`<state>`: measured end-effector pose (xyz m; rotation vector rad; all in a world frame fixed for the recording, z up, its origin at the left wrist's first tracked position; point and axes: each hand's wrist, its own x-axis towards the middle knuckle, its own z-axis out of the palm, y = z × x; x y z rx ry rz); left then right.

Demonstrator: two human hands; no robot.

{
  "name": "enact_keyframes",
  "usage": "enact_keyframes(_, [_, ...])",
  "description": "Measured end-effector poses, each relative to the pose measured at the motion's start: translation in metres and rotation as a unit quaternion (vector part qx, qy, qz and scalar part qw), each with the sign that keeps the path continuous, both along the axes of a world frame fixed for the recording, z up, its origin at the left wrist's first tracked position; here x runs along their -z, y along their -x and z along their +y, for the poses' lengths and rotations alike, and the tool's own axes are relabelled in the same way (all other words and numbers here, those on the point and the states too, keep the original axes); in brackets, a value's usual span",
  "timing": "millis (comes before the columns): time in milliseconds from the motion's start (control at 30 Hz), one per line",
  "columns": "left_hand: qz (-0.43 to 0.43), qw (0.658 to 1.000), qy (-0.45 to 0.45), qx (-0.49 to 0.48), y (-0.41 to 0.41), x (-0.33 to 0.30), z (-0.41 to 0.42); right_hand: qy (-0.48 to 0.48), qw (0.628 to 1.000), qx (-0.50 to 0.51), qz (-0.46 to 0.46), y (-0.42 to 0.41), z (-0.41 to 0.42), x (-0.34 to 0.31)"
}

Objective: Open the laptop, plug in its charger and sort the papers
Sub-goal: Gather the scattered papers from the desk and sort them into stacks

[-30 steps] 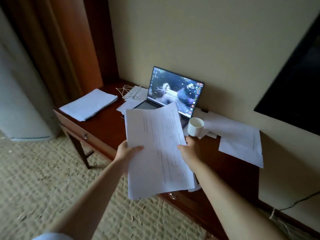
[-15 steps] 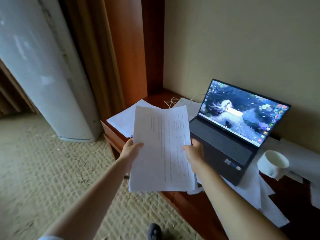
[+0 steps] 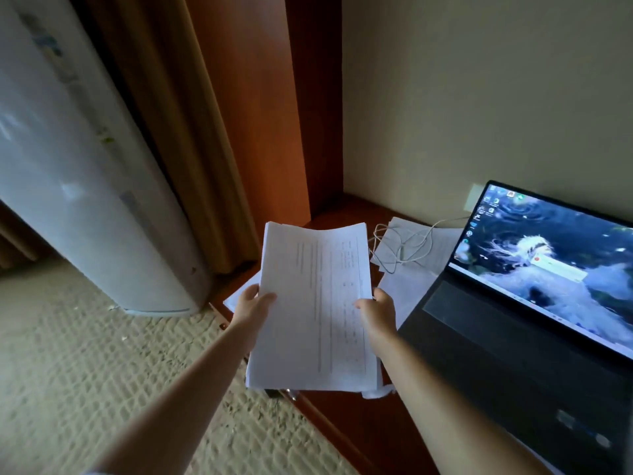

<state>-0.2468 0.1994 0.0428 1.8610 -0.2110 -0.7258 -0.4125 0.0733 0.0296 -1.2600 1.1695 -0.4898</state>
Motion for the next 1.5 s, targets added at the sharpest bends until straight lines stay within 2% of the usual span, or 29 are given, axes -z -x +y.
enact_keyframes(100, [0.003,1.000,0.005,0.013,-0.036,0.008,-0.016,0.001,1.000,0.010,0.018,-0.033,-0.006,0.009])
enact_keyframes(300, [0.020,0.995,0.029,0.088,-0.122,0.015,-0.046,0.018,0.994,0.107,0.024,-0.106,-0.013,0.010])
enact_keyframes(600, [0.018,0.979,0.009,0.203,-0.221,0.043,-0.060,-0.004,0.975,0.210,0.072,-0.194,0.023,0.037])
enact_keyframes(767, [0.015,0.973,-0.045,0.224,-0.230,0.075,-0.068,-0.021,0.966,0.241,0.097,-0.200,0.038,0.062])
enact_keyframes(900, [0.009,0.967,-0.053,0.251,-0.220,0.080,-0.087,-0.001,0.959,0.254,0.126,-0.195,0.028,0.070])
enact_keyframes(1033, [-0.023,0.955,-0.068,0.287,-0.214,0.080,-0.106,0.019,0.956,0.247,0.157,-0.190,0.009,0.080])
enact_keyframes(1167, [-0.059,0.942,-0.110,0.313,-0.216,0.102,-0.121,0.031,0.955,0.194,0.222,-0.191,0.002,0.097])
enact_keyframes(1367, [-0.091,0.951,-0.103,0.277,-0.212,0.115,-0.114,0.089,0.927,0.205,0.301,-0.192,0.012,0.109])
enact_keyframes(1500, [-0.124,0.943,-0.135,0.279,-0.214,0.127,-0.111,0.101,0.888,0.196,0.403,-0.194,0.018,0.111])
